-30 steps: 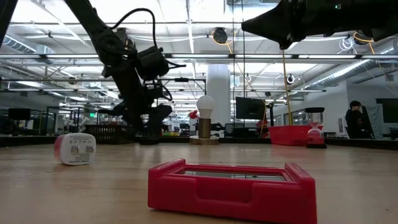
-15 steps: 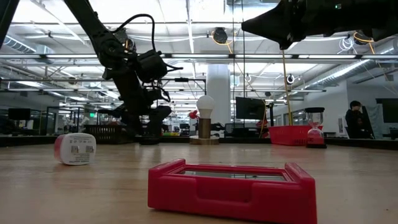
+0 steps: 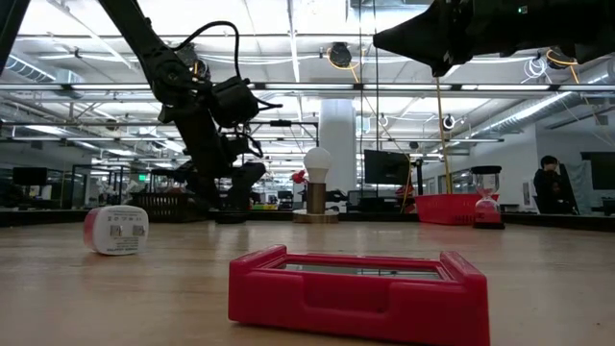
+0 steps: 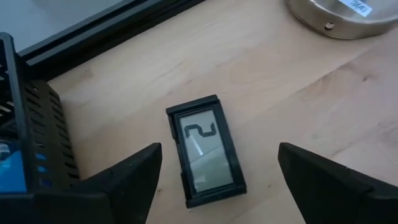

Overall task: Pick & Place Office items
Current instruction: Adjust the black digital clock

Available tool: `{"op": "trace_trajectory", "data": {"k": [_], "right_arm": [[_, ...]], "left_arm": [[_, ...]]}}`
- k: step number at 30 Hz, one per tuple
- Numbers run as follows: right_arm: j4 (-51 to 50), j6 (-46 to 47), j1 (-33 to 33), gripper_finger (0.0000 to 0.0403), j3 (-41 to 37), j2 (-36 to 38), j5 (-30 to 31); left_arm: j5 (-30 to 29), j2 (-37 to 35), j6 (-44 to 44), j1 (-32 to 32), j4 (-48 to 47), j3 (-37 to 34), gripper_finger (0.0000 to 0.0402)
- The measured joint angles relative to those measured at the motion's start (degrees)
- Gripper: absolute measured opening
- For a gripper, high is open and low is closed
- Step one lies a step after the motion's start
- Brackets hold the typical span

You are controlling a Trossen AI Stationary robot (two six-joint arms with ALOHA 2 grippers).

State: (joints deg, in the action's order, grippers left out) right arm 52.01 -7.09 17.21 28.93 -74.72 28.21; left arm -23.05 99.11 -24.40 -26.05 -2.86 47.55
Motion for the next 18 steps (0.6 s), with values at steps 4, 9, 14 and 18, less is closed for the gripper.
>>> {"op": "trace_trajectory", "data": {"k": [4,9,14,18], "right_arm": [[0.0,0.0,0.0,0.0001,0.0,0.0,0.0],[0.0,0.0,0.0,0.0001,0.0,0.0,0.0],[0.0,0.0,0.0,0.0001,0.0,0.0,0.0],[0.0,0.0,0.0,0.0001,0.0,0.0,0.0]], "left_arm": [[-1.5,0.0,0.0,0.7,0.0,0.0,0.0325],[-2.3,0.5,-0.2,0.7,0.0,0.0,0.0315],[-1.7,4.1,0.4,0.8,1.4,0.7,0.0314],[-1.7,7.1,0.7,1.2,1.4,2.6,0.0312]]}}
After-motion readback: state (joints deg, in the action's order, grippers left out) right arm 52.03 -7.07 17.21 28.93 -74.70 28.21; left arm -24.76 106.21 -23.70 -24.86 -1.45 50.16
